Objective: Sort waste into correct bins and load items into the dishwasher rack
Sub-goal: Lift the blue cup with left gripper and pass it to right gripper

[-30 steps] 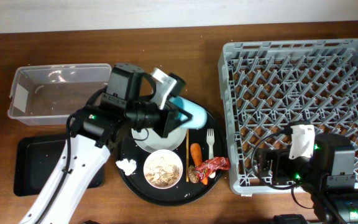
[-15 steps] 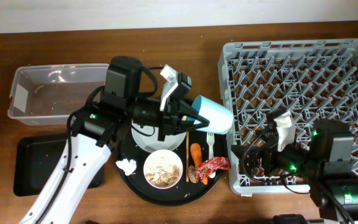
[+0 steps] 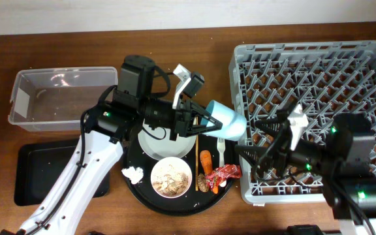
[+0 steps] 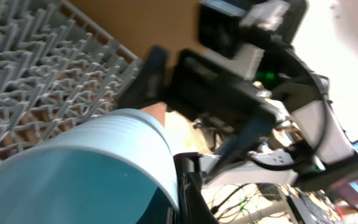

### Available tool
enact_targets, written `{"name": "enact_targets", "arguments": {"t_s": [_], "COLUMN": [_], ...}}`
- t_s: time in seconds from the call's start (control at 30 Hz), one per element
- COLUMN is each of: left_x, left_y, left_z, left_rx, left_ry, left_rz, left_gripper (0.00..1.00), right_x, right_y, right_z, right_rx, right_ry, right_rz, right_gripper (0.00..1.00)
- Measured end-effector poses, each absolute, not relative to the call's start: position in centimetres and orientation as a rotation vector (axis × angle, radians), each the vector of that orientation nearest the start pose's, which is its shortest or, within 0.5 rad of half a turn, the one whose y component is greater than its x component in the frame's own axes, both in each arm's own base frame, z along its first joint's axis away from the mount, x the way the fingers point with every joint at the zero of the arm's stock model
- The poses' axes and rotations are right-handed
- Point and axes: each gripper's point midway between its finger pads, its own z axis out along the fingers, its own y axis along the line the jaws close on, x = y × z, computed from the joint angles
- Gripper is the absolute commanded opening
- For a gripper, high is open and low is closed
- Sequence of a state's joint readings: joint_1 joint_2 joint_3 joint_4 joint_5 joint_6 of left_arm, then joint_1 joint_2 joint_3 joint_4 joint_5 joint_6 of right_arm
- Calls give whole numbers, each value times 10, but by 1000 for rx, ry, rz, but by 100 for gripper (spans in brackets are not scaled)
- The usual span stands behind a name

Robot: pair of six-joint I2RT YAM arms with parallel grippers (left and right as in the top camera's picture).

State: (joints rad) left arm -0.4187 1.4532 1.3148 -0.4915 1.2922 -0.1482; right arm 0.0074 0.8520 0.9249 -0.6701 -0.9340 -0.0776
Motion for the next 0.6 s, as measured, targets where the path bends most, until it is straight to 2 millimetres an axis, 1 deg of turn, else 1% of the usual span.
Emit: {"name": "enact_targets", "arguments": {"t_s": [0.07, 0.13, 0.27, 0.33, 0.43, 0.57, 0.6], "left_x": [239, 237, 237, 236, 235, 235, 235], "left_y": [-288, -288, -288, -288, -288, -288, -288], "left_z": [333, 334, 335, 335, 336, 336, 336], "left_rx": [1037, 1040, 1040, 1041, 1044, 1044, 1044], "left_ry": [1854, 1850, 1849, 1848, 1846, 1846, 1846], "left_rz": [-1749, -1765, -1772, -1779, -1785, -1785, -1785], "left_gripper": [1, 0, 1, 1, 1, 0, 0], "right_x": [238, 243, 248, 248, 242, 236, 236], "right_y": [141, 144, 153, 157, 162, 164, 165], "right_z": [285, 284, 291, 293, 300, 304, 305], "right_rx": [-603, -616, -682, -706, -750, -771, -775], "right_ry": [1963, 1956, 1880, 1854, 1805, 1780, 1776], "right_rz": [973, 1009, 1106, 1149, 1217, 1261, 1267], "right_gripper": [98, 98, 98, 98, 99, 94, 91]}}
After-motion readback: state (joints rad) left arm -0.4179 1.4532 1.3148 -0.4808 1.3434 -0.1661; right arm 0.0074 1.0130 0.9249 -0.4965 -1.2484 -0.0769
